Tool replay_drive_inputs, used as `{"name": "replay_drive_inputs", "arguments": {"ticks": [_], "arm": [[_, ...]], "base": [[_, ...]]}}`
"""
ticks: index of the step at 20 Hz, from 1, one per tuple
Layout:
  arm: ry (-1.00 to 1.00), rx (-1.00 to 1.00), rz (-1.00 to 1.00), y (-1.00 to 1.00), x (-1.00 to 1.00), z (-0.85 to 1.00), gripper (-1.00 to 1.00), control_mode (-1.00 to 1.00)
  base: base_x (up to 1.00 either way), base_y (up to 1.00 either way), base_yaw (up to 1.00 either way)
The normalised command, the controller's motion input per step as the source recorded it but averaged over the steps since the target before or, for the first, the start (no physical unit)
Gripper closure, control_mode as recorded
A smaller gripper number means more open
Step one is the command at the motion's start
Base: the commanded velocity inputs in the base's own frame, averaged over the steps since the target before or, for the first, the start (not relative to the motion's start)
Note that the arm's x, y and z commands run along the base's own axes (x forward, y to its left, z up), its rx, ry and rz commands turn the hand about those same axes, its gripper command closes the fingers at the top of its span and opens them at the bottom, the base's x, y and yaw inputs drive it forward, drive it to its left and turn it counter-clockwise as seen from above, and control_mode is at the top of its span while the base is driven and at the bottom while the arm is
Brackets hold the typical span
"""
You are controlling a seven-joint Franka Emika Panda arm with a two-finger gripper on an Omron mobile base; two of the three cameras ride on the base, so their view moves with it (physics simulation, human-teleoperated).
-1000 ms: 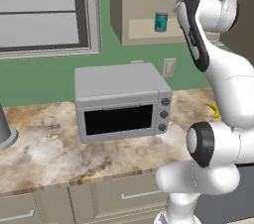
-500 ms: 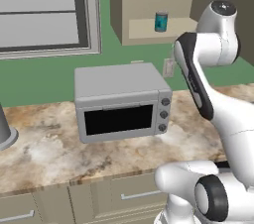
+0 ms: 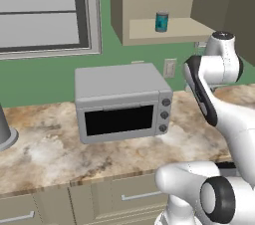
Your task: Restock the canned food cabinet by taking the new fresh canned food from the counter and placing it in the cabinet. Then, take the old canned food from the cabinet and place it on the counter.
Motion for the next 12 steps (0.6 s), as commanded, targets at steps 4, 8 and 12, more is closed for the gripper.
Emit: {"name": "replay_drive_inputs", "arguments": {"ticks": [4, 8, 12], "arm": [[0.14, 0.0, 0.02, -0.41, 0.53, -1.0, 1.0, -1.0], [0.02, 0.0, 0.04, -0.3, 0.12, -1.0, 1.0, -1.0], [-0.21, 0.0, 0.01, -0.05, 0.08, -0.8, 1.0, -1.0]], "base": [[0.0, 0.0, 0.0], [0.0, 0.0, 0.0], [0.0, 0.0, 0.0]]}}
